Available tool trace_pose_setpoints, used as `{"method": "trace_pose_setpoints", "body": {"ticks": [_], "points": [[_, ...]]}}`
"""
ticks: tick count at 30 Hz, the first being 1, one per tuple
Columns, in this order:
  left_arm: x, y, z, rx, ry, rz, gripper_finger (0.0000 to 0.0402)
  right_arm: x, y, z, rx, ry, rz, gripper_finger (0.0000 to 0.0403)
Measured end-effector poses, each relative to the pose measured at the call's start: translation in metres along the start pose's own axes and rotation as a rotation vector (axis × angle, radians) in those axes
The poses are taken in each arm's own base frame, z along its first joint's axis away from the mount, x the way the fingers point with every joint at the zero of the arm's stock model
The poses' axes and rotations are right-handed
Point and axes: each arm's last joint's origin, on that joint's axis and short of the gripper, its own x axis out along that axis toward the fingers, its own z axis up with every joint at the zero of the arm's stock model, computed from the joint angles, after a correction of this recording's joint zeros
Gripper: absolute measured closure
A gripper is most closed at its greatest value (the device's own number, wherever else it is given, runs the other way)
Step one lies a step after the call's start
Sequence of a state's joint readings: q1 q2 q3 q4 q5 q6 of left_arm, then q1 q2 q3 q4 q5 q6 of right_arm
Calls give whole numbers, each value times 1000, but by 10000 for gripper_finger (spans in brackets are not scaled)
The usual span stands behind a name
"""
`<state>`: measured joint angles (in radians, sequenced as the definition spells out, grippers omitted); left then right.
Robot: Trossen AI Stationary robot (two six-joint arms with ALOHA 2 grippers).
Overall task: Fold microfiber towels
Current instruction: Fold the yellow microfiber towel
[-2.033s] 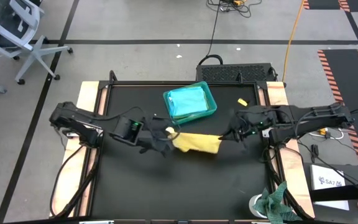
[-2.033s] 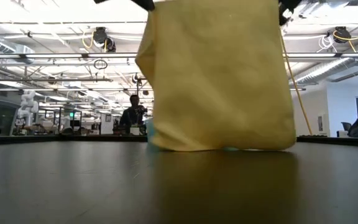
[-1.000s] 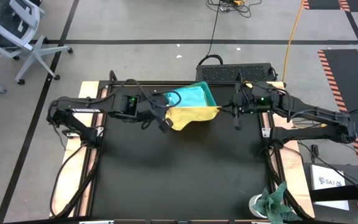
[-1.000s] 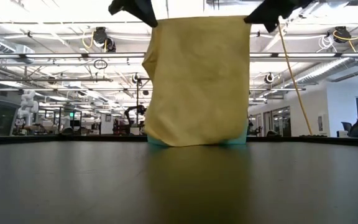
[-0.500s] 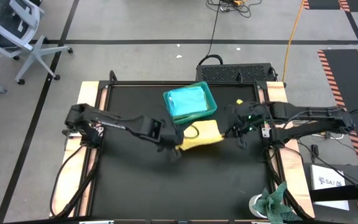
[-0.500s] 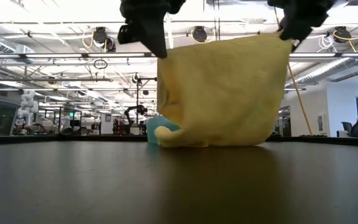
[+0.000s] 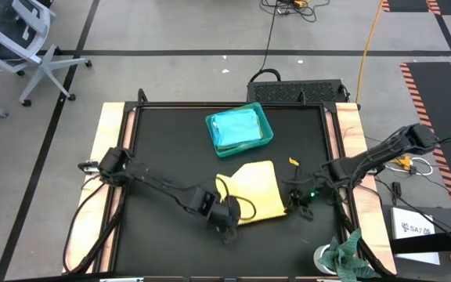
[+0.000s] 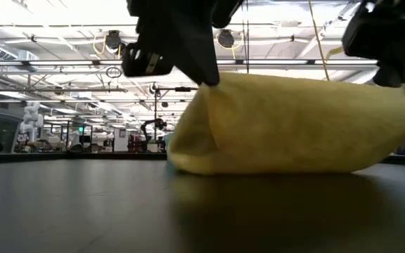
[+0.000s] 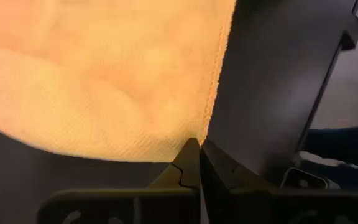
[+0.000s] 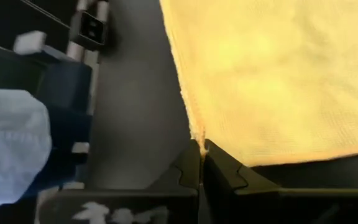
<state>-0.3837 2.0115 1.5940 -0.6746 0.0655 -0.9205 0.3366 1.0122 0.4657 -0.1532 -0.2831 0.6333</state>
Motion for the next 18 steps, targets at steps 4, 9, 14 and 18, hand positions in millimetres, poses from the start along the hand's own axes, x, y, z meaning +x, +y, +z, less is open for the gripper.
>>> {"method": "trace_pose_setpoints", "body": {"ticks": [4,9,14,18], "points": [[24,-8,-15,-44,33,8,398,7,1,-11,3,-34,37,403],[36,-7,-24,-117,84,37,375,13,-6,-25,47,-2,53,395],[35,-9,-24,-147,85,18,355,14,-5,-30,40,37,45,357],[35,-11,-27,-172,98,14,345,13,0,-26,23,-6,88,322]]}}
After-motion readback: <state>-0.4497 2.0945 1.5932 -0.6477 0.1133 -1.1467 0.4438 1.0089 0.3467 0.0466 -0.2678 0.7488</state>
